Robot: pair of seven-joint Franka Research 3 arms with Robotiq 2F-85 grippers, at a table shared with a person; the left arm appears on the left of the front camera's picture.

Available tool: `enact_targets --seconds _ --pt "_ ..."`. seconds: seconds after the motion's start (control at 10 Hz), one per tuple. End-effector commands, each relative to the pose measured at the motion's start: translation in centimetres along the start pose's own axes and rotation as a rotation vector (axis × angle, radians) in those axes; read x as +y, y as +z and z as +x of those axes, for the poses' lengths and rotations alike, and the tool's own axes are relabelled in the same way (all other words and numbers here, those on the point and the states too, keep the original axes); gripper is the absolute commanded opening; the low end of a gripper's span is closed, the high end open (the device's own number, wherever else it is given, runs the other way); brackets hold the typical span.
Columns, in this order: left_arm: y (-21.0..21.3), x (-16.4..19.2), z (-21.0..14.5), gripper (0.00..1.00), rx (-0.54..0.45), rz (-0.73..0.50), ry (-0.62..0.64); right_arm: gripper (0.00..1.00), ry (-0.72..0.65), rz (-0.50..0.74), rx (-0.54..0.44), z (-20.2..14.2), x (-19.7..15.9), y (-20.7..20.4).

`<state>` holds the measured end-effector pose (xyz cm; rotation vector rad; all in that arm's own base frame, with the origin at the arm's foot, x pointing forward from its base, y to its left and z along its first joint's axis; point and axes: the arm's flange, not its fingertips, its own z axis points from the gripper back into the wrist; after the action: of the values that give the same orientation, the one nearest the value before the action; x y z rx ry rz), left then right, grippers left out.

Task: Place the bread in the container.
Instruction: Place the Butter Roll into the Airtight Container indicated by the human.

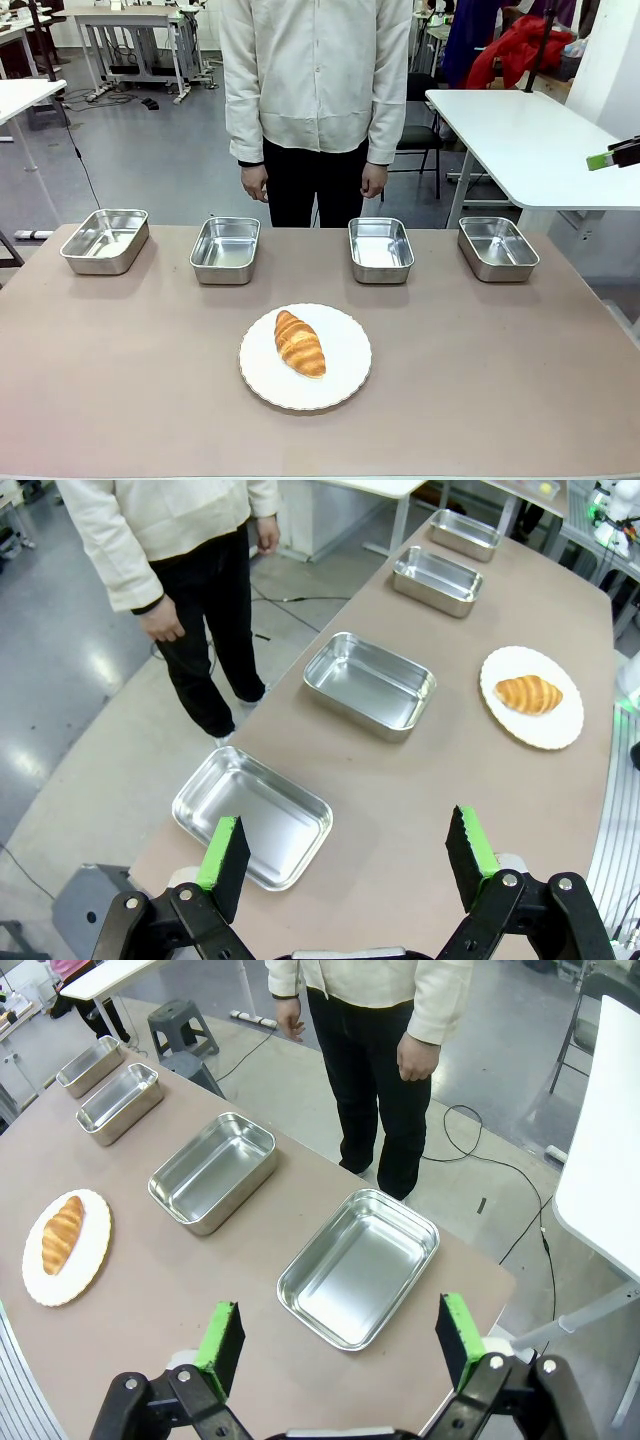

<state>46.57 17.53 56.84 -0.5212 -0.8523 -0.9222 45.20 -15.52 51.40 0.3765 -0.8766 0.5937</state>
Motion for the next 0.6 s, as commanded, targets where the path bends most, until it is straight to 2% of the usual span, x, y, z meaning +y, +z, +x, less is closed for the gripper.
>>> enact_targets --seconds 0.0,0.5 --pt "0.11 -0.18 0.14 1.0 -0.004 -0.007 -0.007 1.0 0.001 0.004 -0.012 0.04 -0.01 -0.01" --pt "0.11 -0.18 0.14 1.0 -0.004 -0.007 -0.007 1.0 0.001 0.004 -0.012 0.04 -0.01 -0.01"
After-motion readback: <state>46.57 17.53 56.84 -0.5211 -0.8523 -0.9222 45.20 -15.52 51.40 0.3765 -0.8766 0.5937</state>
